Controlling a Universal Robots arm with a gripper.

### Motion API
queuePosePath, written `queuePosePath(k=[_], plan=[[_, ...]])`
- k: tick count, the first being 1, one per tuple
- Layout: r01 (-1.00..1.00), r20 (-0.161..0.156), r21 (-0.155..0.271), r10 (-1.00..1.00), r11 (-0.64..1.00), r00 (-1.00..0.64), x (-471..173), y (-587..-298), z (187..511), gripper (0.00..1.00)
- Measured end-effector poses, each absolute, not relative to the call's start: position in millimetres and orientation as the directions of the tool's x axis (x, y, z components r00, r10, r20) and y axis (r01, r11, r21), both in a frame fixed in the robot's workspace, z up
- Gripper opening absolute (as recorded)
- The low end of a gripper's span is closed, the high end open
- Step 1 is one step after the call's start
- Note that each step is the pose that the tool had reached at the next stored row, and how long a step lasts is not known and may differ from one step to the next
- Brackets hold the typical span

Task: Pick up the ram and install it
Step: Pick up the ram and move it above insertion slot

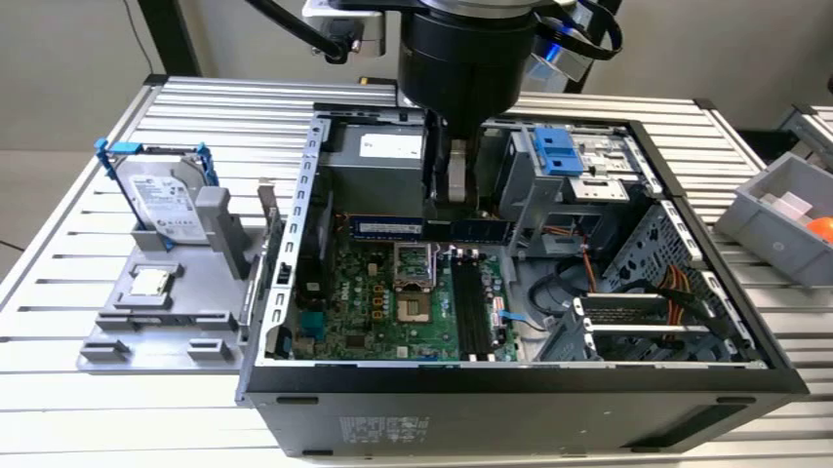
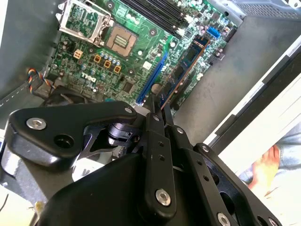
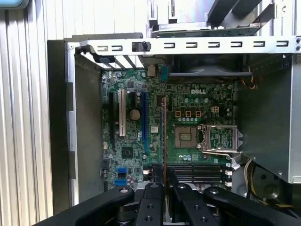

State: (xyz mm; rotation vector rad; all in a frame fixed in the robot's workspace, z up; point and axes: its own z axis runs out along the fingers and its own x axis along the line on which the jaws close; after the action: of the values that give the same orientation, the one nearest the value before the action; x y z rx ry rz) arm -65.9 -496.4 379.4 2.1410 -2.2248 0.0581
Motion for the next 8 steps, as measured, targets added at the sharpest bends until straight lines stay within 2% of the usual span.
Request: queuePosePath(k=[8], plan=[[-0.999,0.069,0.01,-0.997,0.04,-0.039,-60.6,-493.0,379.3,0.0]])
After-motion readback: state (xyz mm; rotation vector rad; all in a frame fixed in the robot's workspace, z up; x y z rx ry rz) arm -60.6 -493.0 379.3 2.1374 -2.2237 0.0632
